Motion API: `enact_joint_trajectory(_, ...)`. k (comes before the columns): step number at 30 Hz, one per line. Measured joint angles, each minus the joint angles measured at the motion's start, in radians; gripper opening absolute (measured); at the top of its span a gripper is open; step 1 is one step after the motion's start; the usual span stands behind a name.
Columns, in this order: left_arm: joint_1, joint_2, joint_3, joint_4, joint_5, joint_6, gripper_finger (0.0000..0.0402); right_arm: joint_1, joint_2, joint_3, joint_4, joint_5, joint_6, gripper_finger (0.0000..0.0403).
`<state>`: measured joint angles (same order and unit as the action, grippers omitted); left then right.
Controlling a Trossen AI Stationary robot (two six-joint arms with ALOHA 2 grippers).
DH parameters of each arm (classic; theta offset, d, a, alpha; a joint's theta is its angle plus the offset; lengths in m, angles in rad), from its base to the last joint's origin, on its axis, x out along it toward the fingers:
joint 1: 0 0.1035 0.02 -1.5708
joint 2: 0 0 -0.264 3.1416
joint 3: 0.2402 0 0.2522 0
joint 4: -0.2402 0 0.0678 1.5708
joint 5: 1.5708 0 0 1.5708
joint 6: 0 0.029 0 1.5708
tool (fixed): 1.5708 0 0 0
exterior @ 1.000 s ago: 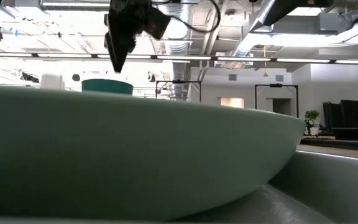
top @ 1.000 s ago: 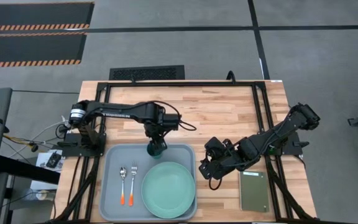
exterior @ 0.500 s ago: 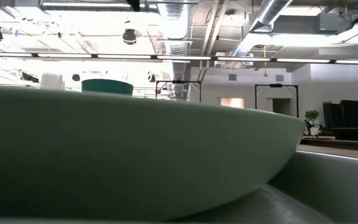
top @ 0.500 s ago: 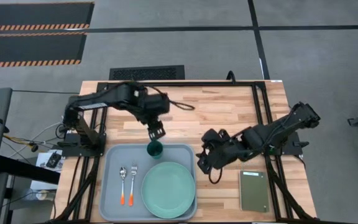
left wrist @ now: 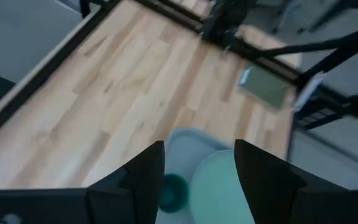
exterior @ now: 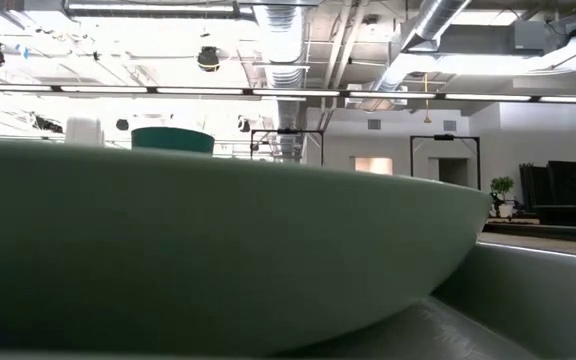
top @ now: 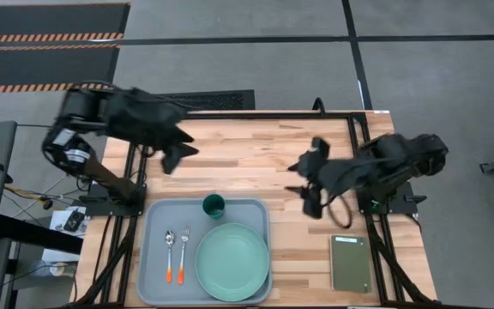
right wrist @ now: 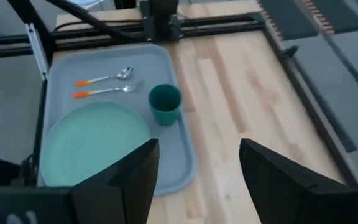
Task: Pick and place plate/cup/fork/spoon on tray
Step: Return to Home Position
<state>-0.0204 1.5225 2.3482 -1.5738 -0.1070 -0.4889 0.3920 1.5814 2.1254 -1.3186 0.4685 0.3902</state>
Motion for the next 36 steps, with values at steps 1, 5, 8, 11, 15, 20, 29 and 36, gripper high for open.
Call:
enact_joint_trajectory(1, 0.0, -0.021, 0.0, 0.002, 0.014, -0.014, 0.018, 0.001, 0.0, 0.03, -0.027, 0.011, -0.008, 0.0249)
enact_joint_trajectory(5, -0.002, -0.112, -0.002, 0.002, -0.009, -0.042, 0.018, -0.001, -0.01, 0.13, -0.082, 0.135, -0.04, 0.0249)
enact_joint_trajectory(8, -0.021, -0.196, -0.002, 0.013, -0.141, -0.002, 0.018, -0.016, -0.065, 0.155, -0.096, 0.216, -0.06, 0.0249)
enact_joint_trajectory(11, -0.051, -0.293, -0.001, 0.051, -0.236, 0.017, 0.018, -0.03, -0.166, 0.144, -0.088, 0.24, -0.032, 0.0249)
enact_joint_trajectory(15, -0.065, -0.434, -0.05, 0.059, -0.247, 0.063, 0.018, -0.021, -0.31, 0.069, -0.07, 0.294, 0.02, 0.0249)
enact_joint_trajectory(20, -0.064, -0.612, -0.272, 0.108, -0.279, 0.098, 0.018, 0.033, -0.493, -0.148, 0.012, 0.414, 0.085, 0.0249)
enact_joint_trajectory(29, -0.064, -0.946, -0.938, 0.505, -0.201, 0.09, 0.018, 0.066, -0.817, -0.679, 0.391, 0.458, 0.107, 0.0249)
enact_joint_trajectory(36, -0.064, -1.107, -1.469, 0.964, -0.076, 0.044, 0.018, 0.066, -1.031, -1.052, 0.622, 0.458, 0.166, 0.0249)
